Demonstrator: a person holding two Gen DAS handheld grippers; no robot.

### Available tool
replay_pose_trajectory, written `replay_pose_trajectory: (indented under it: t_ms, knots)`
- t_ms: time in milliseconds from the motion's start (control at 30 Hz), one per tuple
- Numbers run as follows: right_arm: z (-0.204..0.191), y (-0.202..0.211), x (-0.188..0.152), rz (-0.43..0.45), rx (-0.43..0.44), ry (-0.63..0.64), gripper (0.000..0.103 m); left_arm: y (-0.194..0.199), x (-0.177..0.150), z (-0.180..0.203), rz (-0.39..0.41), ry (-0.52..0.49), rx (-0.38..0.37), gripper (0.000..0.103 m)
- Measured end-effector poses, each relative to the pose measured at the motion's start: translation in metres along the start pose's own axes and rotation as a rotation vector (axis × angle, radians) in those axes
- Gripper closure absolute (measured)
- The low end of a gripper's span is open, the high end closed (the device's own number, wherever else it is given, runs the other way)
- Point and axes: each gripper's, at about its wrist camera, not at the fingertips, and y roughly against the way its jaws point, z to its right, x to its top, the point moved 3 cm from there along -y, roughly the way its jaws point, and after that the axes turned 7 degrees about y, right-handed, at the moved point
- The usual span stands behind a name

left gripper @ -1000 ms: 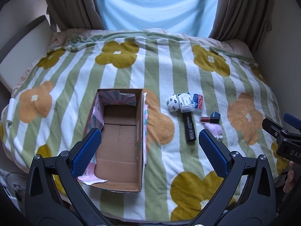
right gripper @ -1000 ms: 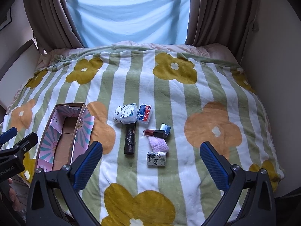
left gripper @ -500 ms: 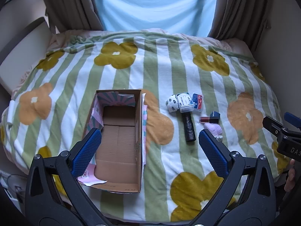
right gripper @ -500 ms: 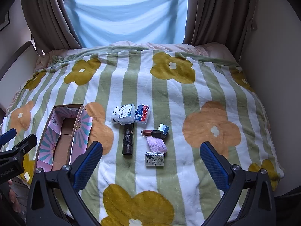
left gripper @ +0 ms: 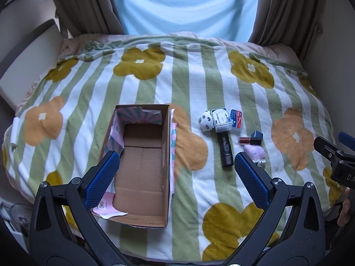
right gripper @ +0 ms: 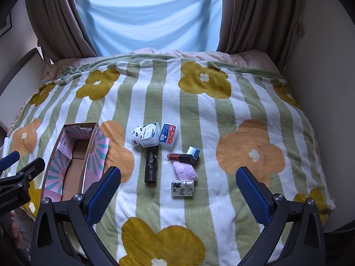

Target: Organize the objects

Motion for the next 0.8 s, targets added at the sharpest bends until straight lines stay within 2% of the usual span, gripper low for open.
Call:
replay_pose_trajectory:
  t_ms: [800]
  knots:
    - [0.0004, -0.0022, 0.0018, 0.000, 0.001, 0.001, 0.000, -0.0086, 0.0020, 0.0033, -0.025, 0.021, -0.035, 0.001]
